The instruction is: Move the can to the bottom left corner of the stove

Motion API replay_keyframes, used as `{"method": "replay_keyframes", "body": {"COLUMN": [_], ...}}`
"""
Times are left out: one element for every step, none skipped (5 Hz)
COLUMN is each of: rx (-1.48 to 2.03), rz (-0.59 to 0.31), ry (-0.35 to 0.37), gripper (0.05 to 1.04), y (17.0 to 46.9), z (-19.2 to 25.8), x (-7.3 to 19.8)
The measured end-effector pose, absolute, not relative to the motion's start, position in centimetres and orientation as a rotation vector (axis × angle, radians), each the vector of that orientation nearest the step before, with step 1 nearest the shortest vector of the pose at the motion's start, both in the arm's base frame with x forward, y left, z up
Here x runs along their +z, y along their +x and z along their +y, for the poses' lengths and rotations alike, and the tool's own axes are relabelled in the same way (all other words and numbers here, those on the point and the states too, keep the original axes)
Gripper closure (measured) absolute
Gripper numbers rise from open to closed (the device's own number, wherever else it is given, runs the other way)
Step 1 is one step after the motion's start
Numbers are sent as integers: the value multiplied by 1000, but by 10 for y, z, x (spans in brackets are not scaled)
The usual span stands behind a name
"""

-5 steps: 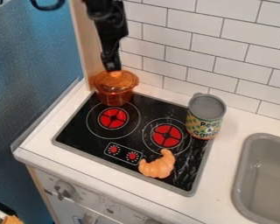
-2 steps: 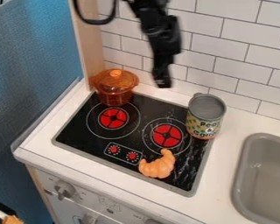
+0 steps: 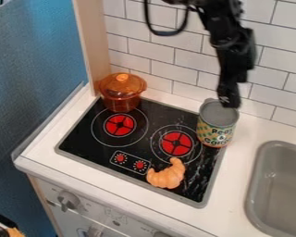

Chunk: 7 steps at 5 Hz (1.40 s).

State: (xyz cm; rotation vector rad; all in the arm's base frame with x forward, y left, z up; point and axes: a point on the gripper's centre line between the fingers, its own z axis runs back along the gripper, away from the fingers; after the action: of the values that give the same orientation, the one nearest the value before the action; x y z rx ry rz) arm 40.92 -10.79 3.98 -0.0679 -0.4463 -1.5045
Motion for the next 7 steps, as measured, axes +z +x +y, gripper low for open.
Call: {"method": "replay_keyframes", "body": {"rx": [-1537,-1536,-1516,-1472,-1419,-1366,-1336], "rz": [-413,-375,-363,-371,-362,-363,-347], "ry": [-130,-134,-115,-115,-102,-90,-57], "gripper": [83,83,83,83,83,83,83], "y": [414,412,412,407,404,403,407], "z": [-123,-128,-134,-133,-125,-114,-99], "x": [20,12,9,-1,-9,-16,-18]}}
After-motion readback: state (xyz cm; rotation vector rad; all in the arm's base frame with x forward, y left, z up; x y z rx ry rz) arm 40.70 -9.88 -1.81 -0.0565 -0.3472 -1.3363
